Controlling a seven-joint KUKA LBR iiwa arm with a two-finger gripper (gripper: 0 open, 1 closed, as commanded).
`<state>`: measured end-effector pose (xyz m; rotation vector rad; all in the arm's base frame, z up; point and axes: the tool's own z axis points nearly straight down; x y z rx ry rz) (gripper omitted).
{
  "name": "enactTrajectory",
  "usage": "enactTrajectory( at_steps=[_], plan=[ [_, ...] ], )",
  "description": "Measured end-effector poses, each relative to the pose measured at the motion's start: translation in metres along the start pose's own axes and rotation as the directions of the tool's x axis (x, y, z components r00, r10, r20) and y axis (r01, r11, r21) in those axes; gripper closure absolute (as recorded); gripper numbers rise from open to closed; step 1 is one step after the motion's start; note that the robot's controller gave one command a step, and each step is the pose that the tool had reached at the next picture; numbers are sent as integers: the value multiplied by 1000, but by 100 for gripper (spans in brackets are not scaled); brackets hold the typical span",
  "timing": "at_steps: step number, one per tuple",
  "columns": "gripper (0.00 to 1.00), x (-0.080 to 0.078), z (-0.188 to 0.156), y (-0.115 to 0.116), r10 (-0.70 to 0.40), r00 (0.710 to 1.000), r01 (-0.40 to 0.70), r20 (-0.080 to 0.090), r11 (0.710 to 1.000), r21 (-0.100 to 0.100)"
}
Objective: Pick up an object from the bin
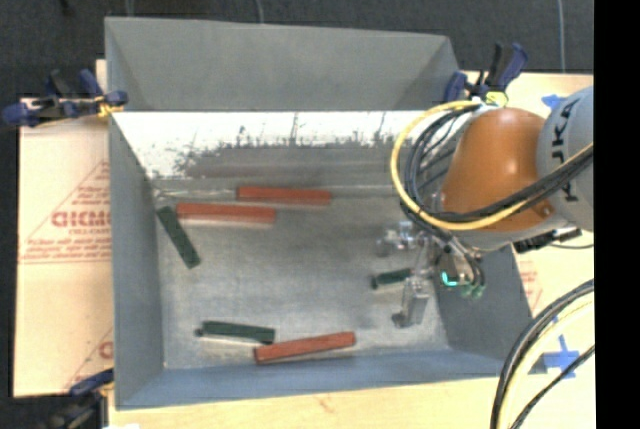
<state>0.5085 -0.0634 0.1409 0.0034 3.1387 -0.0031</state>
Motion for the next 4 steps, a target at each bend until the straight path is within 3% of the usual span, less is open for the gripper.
enactTrajectory(
  at_steps=[1, 2, 3, 4],
  plan=[
    [100, -22, 67, -44, -71, 998, 71, 2, 998, 1],
    [100, -22, 67, -44, -71, 997, 71, 2, 997, 1],
    [0, -23, -28, -50, -82, 997, 82, -3, 997, -1],
    [0, -26, -78, -54, -88, 996, 88, 9, 996, 3]
  ],
)
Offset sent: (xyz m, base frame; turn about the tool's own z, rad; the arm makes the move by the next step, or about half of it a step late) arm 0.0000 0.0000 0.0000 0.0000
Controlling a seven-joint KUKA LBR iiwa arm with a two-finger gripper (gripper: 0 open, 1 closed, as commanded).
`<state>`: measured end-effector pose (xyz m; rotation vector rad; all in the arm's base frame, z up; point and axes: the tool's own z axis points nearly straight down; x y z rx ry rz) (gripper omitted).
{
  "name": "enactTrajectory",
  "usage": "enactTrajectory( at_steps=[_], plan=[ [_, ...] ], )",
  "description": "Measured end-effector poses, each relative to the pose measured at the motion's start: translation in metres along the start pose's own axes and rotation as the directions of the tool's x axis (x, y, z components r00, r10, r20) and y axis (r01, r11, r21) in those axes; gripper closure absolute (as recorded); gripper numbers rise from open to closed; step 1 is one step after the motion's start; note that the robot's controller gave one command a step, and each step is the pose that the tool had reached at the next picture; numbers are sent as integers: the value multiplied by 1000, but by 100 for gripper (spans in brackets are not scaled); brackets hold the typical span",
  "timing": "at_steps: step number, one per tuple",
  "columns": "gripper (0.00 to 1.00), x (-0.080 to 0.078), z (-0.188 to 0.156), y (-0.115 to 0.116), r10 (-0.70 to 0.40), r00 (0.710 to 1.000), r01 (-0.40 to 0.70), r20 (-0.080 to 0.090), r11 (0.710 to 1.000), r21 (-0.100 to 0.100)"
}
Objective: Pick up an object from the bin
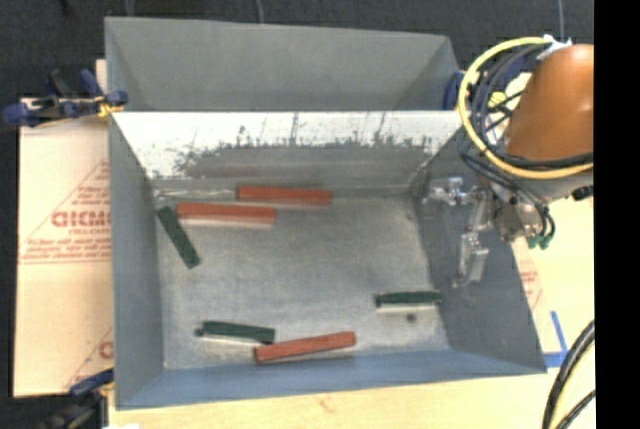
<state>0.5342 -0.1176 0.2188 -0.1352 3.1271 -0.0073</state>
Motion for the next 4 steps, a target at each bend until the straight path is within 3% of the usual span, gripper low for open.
enactTrajectory(
  at_steps=[1, 2, 3, 4],
  plan=[
    [0, 3, 46, 0, -2, 1000, 2, 2, 1000, -2],
    [0, 34, 108, 20, -70, 998, 70, -5, 998, -3],
    [100, 14, 147, 8, -158, 987, 158, -4, 987, -3],
    [100, 14, 147, 8, -158, 987, 158, -4, 987, -3]
  ],
)
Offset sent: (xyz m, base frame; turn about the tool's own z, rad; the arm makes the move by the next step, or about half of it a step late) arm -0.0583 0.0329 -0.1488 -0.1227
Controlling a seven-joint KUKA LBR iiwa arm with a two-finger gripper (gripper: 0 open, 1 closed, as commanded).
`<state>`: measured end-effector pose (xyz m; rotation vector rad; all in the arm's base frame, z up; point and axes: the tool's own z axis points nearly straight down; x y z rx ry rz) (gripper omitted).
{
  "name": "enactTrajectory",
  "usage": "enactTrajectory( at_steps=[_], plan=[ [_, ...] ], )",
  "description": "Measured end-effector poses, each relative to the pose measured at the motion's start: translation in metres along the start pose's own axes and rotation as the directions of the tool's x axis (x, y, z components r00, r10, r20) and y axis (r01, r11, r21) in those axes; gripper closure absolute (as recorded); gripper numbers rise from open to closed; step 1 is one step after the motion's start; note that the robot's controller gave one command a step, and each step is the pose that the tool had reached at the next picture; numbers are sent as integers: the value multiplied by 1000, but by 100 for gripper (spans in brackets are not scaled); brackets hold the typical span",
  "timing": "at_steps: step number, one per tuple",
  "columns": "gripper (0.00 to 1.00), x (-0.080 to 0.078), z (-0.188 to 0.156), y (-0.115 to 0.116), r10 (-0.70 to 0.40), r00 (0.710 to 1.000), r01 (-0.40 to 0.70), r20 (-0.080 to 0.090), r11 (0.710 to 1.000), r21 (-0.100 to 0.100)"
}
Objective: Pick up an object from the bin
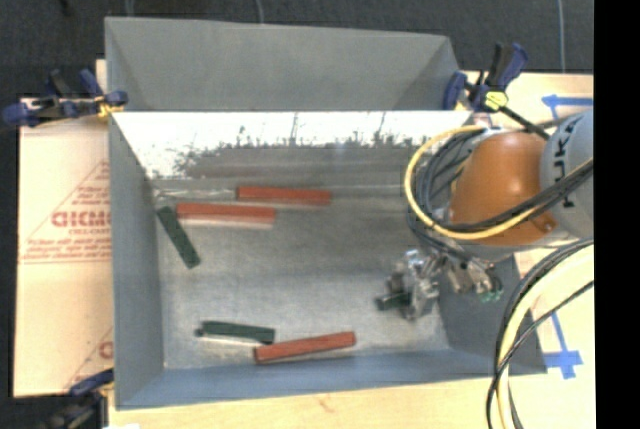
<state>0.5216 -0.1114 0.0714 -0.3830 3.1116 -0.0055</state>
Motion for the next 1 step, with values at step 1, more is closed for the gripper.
enactTrajectory(
  at_steps=[1],
  plan=[
    [100, -16, -163, 0, 10, 1000, -10, 2, 1000, 0]
  ],
)
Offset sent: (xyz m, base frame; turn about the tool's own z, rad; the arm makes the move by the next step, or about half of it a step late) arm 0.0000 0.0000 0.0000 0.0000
